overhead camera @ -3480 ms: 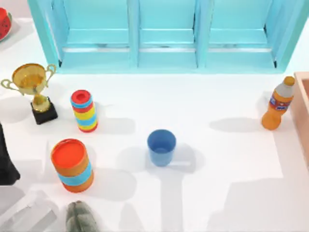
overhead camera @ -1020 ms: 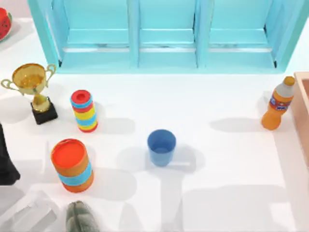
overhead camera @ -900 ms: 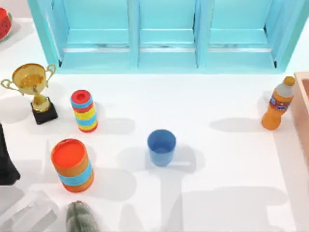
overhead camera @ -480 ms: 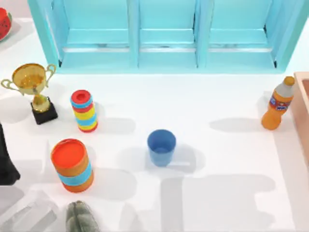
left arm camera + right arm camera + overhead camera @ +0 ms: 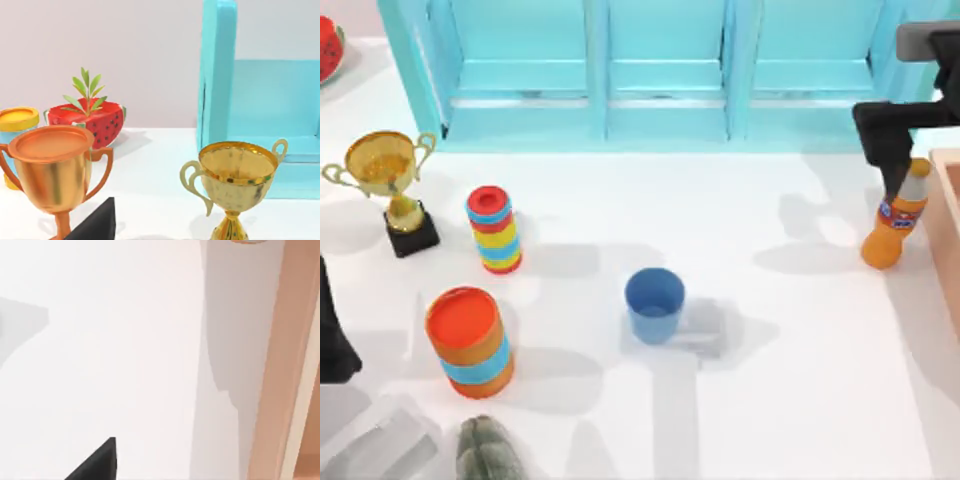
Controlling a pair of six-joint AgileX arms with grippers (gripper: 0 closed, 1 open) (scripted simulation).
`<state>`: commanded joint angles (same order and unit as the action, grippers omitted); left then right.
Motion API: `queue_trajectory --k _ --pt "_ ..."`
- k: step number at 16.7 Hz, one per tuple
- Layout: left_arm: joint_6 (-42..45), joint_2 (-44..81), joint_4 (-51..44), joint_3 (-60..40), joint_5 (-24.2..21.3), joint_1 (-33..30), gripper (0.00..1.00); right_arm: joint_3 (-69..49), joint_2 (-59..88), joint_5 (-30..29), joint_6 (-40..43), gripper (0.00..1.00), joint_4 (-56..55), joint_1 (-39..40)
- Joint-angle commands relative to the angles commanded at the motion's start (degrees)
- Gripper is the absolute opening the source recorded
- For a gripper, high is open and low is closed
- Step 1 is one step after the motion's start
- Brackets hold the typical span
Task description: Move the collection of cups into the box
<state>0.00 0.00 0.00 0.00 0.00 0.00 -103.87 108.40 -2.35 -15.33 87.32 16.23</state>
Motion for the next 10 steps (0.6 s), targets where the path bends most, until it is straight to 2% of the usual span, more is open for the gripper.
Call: queue_trajectory --k 3,5,7,10 --pt "0.0 0.0 0.0 0.0 0.0 0.0 1.0 -6.4 9.1 0.7 -13.6 1.0 -1.3 13.8" --pt "0.0 0.0 0.0 0.0 0.0 0.0 1.0 -10.2 13.7 1.3 -19.9 1.0 -2.7 20.0" --pt "0.0 0.0 0.0 0.0 0.0 0.0 1.0 -13.3 17.0 1.8 -24.4 1.0 -4.1 23.8" --pt "0.0 0.0 0.0 0.0 0.0 0.0 1.0 -15.7 19.1 2.2 -27.1 1.0 -5.3 25.2"
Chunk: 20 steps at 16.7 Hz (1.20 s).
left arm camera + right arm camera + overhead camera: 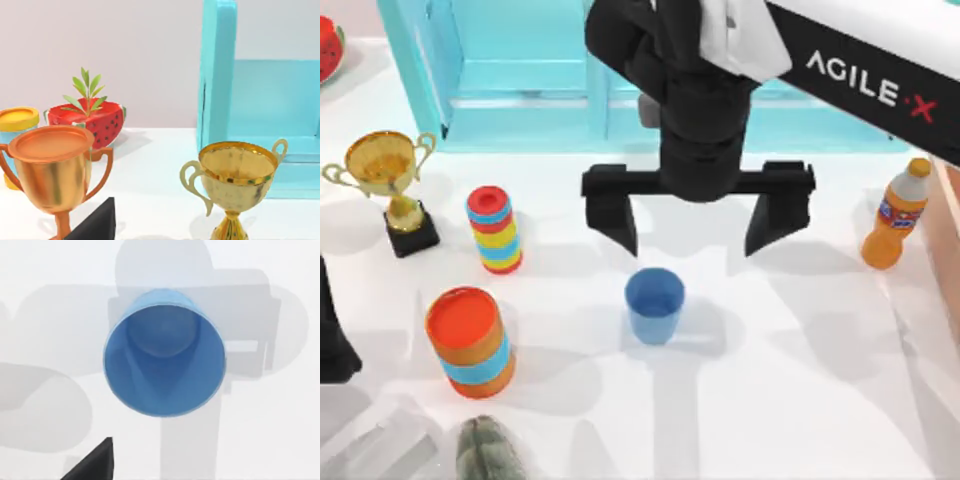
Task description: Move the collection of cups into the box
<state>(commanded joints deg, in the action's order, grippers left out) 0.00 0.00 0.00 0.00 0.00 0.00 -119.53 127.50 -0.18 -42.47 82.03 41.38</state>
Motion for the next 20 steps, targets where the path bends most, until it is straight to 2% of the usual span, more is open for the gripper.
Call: queue_trajectory --k 6,14,20 --pt "0.0 0.0 0.0 0.0 0.0 0.0 1.0 1.1 -0.1 0.0 0.0 1.0 -0.9 -0.1" --pt "0.0 0.0 0.0 0.0 0.0 0.0 1.0 17.0 2.0 0.0 -0.2 1.0 -19.2 0.1" --pt "0.0 0.0 0.0 0.0 0.0 0.0 1.0 19.1 2.3 0.0 -0.2 1.0 -21.4 0.1"
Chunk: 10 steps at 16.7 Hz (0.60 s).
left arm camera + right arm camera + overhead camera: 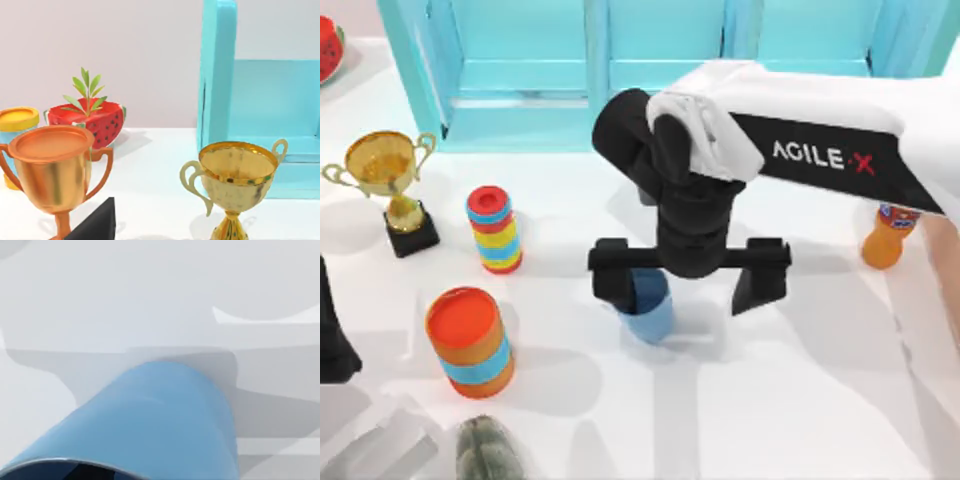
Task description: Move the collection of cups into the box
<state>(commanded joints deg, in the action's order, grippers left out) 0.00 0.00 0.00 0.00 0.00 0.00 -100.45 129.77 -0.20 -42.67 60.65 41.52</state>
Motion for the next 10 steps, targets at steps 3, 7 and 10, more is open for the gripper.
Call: queue_trajectory --k 3,7,10 --pt "0.0 0.0 0.0 0.0 0.0 0.0 1.0 0.0 0.0 0.0 0.0 0.77 0.0 0.0" --pt "0.0 0.0 0.0 0.0 0.0 0.0 1.0 0.0 0.0 0.0 0.0 0.47 0.0 0.0" --pt "0.0 0.0 0.0 0.0 0.0 0.0 1.0 0.0 0.0 0.0 0.0 0.25 0.0 0.0"
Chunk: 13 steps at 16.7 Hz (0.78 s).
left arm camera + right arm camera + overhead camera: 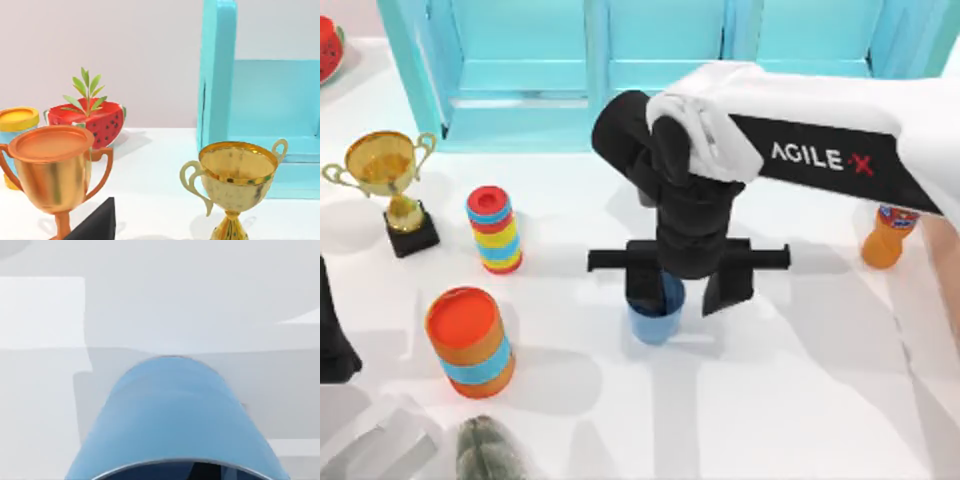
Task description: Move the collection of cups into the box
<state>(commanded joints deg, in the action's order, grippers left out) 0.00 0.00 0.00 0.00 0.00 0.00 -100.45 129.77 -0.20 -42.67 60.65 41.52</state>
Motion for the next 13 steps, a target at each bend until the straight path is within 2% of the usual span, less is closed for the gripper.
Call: queue_trajectory --k 3,4,13 --pt "0.0 0.0 0.0 0.0 0.0 0.0 1.0 0.0 0.0 0.0 0.0 0.02 0.0 0.0" --pt "0.0 0.0 0.0 0.0 0.0 0.0 1.0 0.0 0.0 0.0 0.0 0.0 0.0 0.0" --pt "0.0 0.0 0.0 0.0 0.0 0.0 1.0 0.0 -0.2 0.0 0.1 0.0 0.1 -0.2"
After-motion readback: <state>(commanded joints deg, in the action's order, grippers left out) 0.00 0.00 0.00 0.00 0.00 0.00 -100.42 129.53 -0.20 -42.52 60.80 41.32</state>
